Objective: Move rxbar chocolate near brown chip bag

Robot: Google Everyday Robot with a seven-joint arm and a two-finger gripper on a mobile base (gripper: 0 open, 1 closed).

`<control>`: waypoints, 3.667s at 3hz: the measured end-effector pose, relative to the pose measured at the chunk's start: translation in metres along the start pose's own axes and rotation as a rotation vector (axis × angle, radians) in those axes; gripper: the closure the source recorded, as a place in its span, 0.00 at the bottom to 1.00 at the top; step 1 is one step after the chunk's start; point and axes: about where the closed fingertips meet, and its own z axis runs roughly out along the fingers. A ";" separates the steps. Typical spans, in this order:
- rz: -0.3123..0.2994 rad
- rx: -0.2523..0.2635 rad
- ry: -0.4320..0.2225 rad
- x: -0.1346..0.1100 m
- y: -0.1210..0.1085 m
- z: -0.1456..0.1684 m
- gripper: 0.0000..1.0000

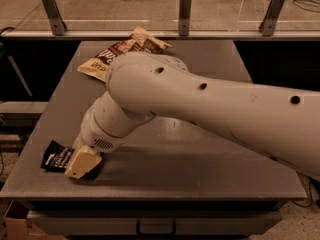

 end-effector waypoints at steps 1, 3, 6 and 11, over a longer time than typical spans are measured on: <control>0.000 0.000 0.000 0.000 0.000 0.000 1.00; -0.059 0.120 0.020 0.007 -0.064 -0.111 1.00; -0.102 0.205 0.031 -0.005 -0.085 -0.162 1.00; -0.057 0.399 0.028 0.144 -0.309 -0.145 0.83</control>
Offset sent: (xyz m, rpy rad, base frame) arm 0.0669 -0.0944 0.1104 -0.0489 -0.2153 -0.0823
